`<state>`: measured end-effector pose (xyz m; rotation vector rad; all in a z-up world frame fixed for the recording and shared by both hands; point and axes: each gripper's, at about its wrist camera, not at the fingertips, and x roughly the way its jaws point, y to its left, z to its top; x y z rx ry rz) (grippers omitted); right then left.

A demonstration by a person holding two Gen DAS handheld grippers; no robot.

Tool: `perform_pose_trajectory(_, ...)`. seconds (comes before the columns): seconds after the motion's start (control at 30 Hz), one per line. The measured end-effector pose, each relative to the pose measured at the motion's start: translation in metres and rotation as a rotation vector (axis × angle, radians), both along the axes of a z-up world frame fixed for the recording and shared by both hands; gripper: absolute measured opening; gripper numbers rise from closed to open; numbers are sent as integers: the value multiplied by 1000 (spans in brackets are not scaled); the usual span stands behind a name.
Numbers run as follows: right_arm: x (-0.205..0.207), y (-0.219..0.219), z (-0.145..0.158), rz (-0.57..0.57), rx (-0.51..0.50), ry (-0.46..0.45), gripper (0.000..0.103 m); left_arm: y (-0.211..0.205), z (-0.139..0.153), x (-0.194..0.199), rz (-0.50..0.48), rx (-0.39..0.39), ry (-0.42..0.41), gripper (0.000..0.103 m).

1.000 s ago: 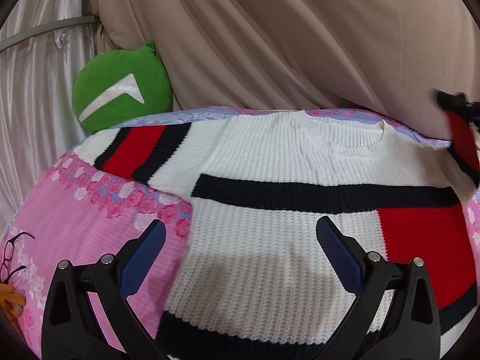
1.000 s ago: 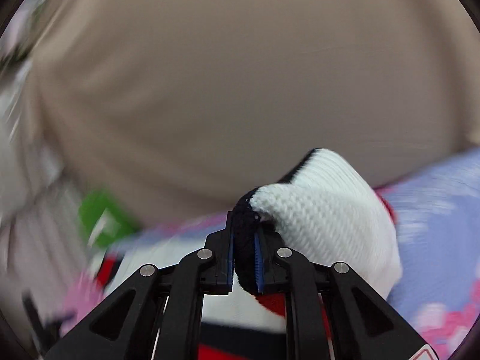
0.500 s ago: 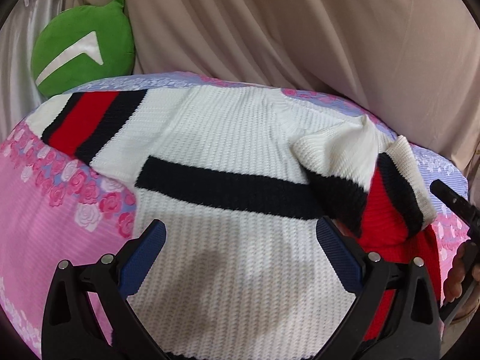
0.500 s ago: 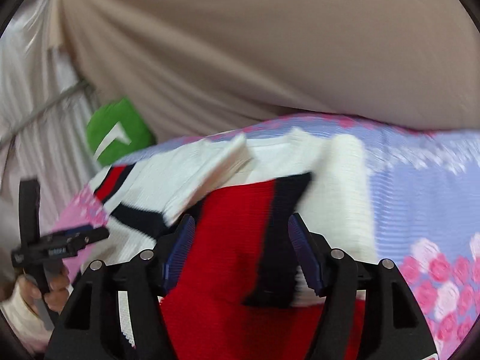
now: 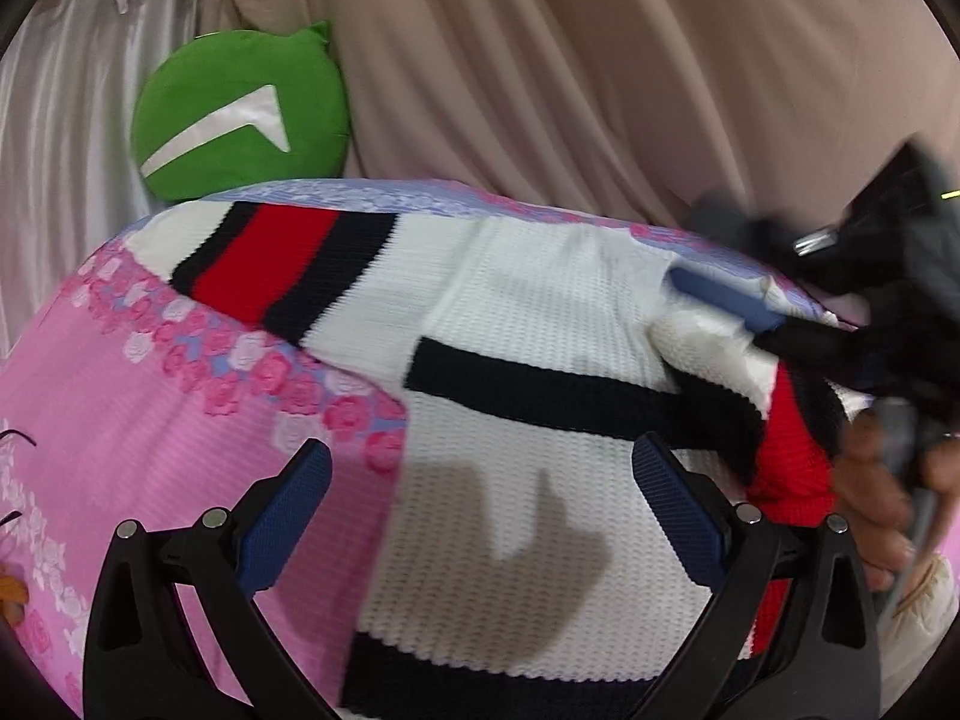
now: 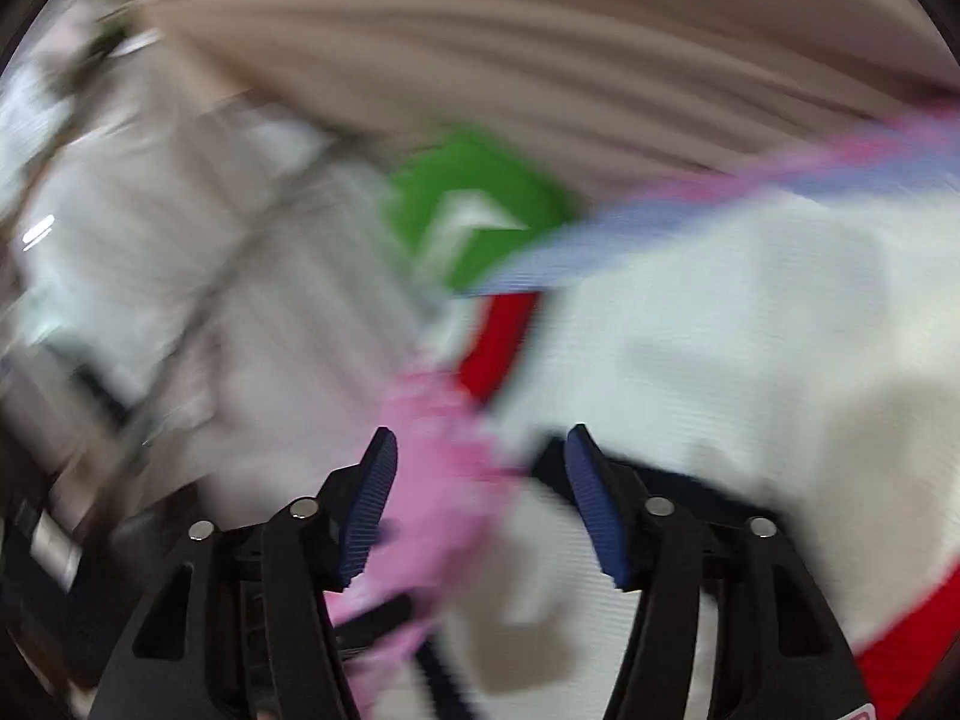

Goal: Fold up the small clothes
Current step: 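Fold the held sleeve across the sweater body with the right gripper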

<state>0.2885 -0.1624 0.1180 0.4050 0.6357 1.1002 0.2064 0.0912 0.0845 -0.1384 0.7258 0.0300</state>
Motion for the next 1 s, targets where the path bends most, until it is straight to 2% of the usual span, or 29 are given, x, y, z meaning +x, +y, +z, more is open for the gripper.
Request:
perform_pose_trajectory(0.03,-13,-4,12,-57,-43,-90,56,2,-1,0,3,5,1,98)
perform_pose_trajectory(0.07,-23,-16,20,-163,-118,-152,61,4,-2,1,4,10,8,98)
perform_pose_trajectory(0.1,-28,-31,21,-251,-177,-158,64,5,-4,2,5,12,17,98)
perform_pose_trajectory(0.13,-29,-53,16,-354,-227,-124,67,6,-5,2,1,5,21,98)
perform_pose_trajectory(0.2,-29,-103,-6,-485,-230,20,69,7,-7,-1,-9,-10,21,98)
perform_pose_trajectory(0.27,-30,-157,-38,-567,-141,192,69,6,-9,-4,-19,-17,16,98)
perform_pose_trajectory(0.37,-19,-182,-72,-621,-78,340,69,4,-13,-9,-19,-14,13,98)
perform_pose_trajectory(0.43,0,-169,-75,-584,-50,358,69,1,-15,-11,-18,-12,16,98)
perform_pose_trajectory(0.5,29,-126,-72,-500,-49,363,69,0,-15,-11,-12,-8,24,98)
perform_pose_trajectory(0.57,53,-61,-67,-317,7,367,69,1,-13,-12,-2,-1,22,98)
perform_pose_trajectory(0.6,53,-28,-54,-135,72,338,66,2,-11,-12,1,3,18,98)
perform_pose_trajectory(0.63,43,-4,-35,-8,103,266,57,4,-9,-13,5,10,11,98)
perform_pose_trajectory(0.67,26,10,-13,42,89,146,53,6,-7,-13,12,18,7,98)
perform_pose_trajectory(0.7,11,14,2,30,56,40,53,9,-6,-12,20,26,6,98)
perform_pose_trajectory(0.73,-2,10,14,-25,10,-57,55,12,-6,-12,23,27,8,98)
perform_pose_trajectory(0.77,-7,-3,18,-92,-19,-82,59,15,-6,-12,28,27,10,98)
perform_pose_trajectory(0.8,-10,-24,16,-158,-39,-64,61,18,-7,-11,32,24,12,98)
perform_pose_trajectory(0.9,-13,-106,-10,-474,-149,82,68,24,-12,-11,26,6,17,98)
perform_pose_trajectory(0.93,-15,-131,-24,-535,-157,134,68,24,-14,-12,21,0,18,98)
perform_pose_trajectory(1.0,-12,-163,-54,-581,-140,250,68,22,-19,-11,8,-5,25,98)
